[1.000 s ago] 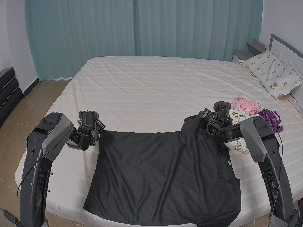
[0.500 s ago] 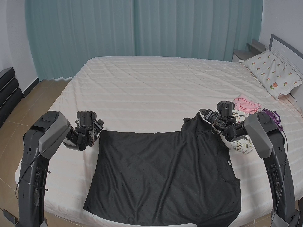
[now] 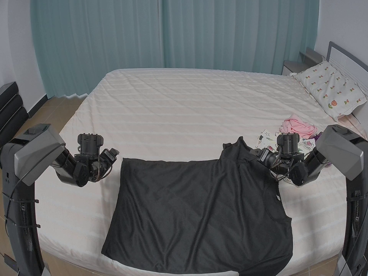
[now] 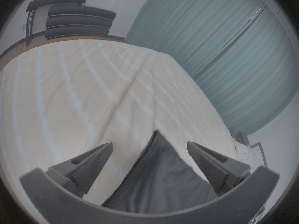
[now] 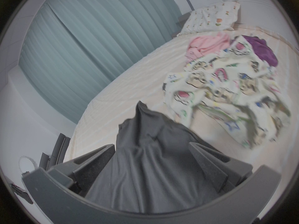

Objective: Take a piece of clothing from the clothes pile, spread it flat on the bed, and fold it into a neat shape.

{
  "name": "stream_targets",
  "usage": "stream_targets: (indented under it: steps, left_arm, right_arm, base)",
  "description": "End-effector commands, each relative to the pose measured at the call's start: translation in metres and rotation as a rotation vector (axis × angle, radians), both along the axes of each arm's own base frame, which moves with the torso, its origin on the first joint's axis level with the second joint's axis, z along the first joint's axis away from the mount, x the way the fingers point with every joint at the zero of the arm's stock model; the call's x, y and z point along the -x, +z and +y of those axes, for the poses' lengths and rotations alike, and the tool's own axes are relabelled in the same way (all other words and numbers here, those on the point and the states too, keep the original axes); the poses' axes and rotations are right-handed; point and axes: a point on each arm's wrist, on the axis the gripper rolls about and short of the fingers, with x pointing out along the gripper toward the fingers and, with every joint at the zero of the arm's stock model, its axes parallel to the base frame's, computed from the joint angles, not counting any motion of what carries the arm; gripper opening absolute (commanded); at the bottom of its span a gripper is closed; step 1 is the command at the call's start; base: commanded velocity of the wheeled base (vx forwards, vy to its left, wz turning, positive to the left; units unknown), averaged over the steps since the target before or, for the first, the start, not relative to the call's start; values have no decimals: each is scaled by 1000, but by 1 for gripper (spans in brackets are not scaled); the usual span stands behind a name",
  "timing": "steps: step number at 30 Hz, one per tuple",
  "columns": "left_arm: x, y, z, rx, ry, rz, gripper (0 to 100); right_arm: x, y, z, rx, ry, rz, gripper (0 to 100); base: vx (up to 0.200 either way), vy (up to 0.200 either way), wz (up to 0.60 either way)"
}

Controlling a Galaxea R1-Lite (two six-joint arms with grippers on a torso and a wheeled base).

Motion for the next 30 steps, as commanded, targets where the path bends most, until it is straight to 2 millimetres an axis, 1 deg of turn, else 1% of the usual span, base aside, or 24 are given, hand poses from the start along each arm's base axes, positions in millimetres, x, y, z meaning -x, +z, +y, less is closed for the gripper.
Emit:
stream_targets:
  steps: [1,2,4,5,6,7,8,9,11,12,16,18,19,22,27,30]
  left_arm:
    - [132,25,1,91,-131,125,100]
    - [143,18,-1,90,-140,147,100]
    - [158,8,-3,97,-143,181,100]
    - [164,5,-3,104,-142,191,100]
    - [164,5,-3,104,-142,191,100]
    - [175,-1,-1,112,-139,206,100]
    - [177,-2,-1,114,-139,209,100]
    - [184,-6,-1,118,-146,216,100]
    - [192,-11,0,126,-157,229,100]
    - [192,-11,0,126,-157,229,100]
    - [196,-22,-1,115,-163,258,100]
    - [199,-26,-4,109,-176,283,100]
    - [200,-30,-9,100,-193,297,100]
    - [195,-35,-15,86,-203,291,100]
    - [184,-56,-27,7,-170,294,100]
    - [173,-65,-33,-33,-142,267,100]
  right_arm:
    - [123,39,-10,-101,20,59,100]
    - [131,36,-11,-123,9,83,100]
    - [144,28,-14,-139,-4,126,100]
    - [150,25,-16,-140,-8,144,100]
    - [150,25,-16,-140,-8,144,100]
    - [162,18,-18,-148,4,172,100]
    - [164,17,-19,-149,6,177,100]
    - [171,13,-19,-154,20,186,100]
    - [177,8,-18,-162,37,186,100]
    - [177,8,-18,-162,37,186,100]
    - [184,0,-17,-174,42,210,100]
    - [185,-2,-17,-182,35,222,100]
    - [186,-2,-17,-192,31,231,100]
    - [188,-3,-16,-197,30,239,100]
    - [191,-5,-13,-194,42,251,100]
    - [190,-5,-13,-195,43,249,100]
  base:
    - [-200,0,0]
    - [-200,0,0]
    - [-200,0,0]
    - [-200,0,0]
    - [-200,0,0]
    - [-200,0,0]
    - [-200,0,0]
    - [-200,0,0]
    - [-200,0,0]
    - [-200,0,0]
    - [-200,0,0]
    - [0,0,0]
    - [0,0,0]
    - [0,0,0]
    - [0,0,0]
    - [0,0,0]
